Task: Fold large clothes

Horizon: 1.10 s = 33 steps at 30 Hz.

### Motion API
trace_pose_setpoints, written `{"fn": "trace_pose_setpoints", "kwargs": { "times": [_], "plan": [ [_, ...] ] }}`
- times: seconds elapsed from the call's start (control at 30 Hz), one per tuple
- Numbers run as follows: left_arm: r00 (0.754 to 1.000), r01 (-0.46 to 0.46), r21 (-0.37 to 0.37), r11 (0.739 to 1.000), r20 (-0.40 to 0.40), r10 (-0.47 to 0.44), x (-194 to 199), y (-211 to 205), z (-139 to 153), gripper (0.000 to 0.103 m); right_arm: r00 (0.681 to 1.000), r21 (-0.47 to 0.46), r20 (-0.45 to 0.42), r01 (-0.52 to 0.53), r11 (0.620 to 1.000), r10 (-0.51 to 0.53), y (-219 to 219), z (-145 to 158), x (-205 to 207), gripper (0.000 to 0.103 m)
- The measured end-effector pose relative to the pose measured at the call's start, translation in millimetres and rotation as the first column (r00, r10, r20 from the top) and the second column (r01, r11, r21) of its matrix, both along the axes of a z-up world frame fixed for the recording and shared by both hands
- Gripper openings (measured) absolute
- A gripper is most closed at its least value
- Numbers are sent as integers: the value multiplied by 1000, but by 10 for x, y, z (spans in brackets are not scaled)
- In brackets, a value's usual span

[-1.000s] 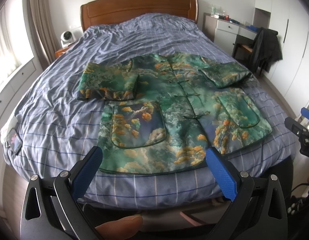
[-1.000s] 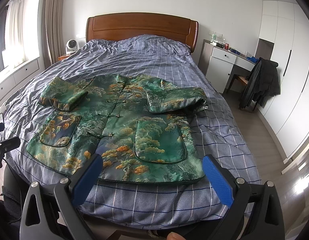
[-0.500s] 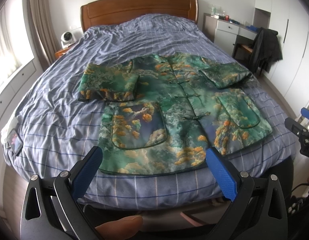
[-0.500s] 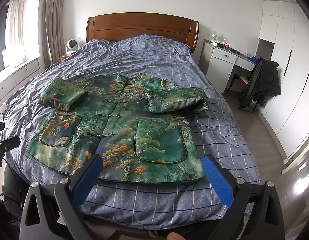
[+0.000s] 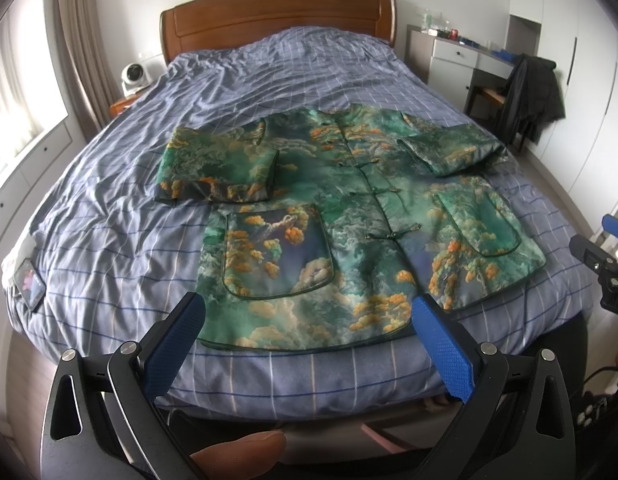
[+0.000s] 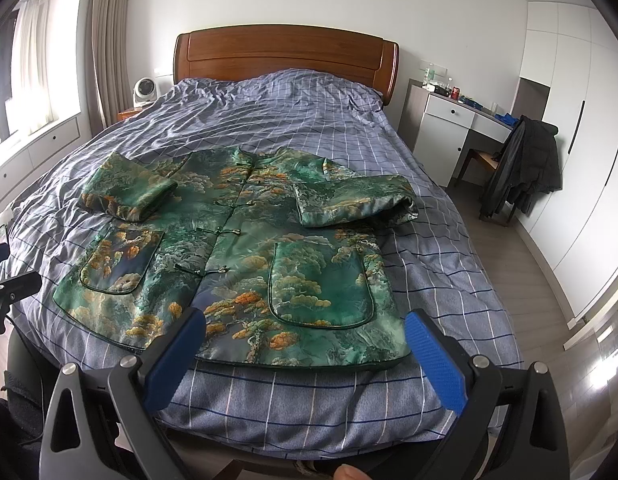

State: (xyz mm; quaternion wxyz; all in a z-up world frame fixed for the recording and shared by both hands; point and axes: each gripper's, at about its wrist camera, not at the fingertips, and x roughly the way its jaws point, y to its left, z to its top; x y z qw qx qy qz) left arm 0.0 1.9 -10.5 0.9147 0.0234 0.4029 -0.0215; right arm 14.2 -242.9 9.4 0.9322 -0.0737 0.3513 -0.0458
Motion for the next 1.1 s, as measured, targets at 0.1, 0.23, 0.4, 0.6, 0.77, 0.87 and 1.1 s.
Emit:
{"fn": "trace_pose_setpoints", "kwargs": {
  "times": [0.1,0.23,0.4,0.6,0.77,0.87,1.1],
  "plan": [
    [1000,0,1,1000,2,0,2,0,-1,102,1000,0,0,0,1000,0,2,1,-3,101],
    [1000,1,0,1000,0,-1,4,2,-1,102,1000,0,0,0,1000,0,-9,5,11,101],
    [1000,1,0,1000,0,-1,-1,-6,-1,102,1000,1,-2,1,1000,-1,-2,-4,4,101],
    [1000,1,-1,1000,-1,-1,-6,-12,-2,102,1000,1,-3,1,1000,-1,18,-17,-16,101],
    [1000,2,-1,1000,-1,-2,6,1,3,102,1000,1,-3,1,1000,-1,21,-20,-19,101],
    [1000,2,-1,1000,-1,-2,8,4,4,102,1000,1,-3,2,1000,-2,16,-17,-13,101],
    [1000,2,-2,1000,-1,-2,9,5,4,102,1000,0,-3,5,1000,-5,27,-30,-26,101]
  ]
}}
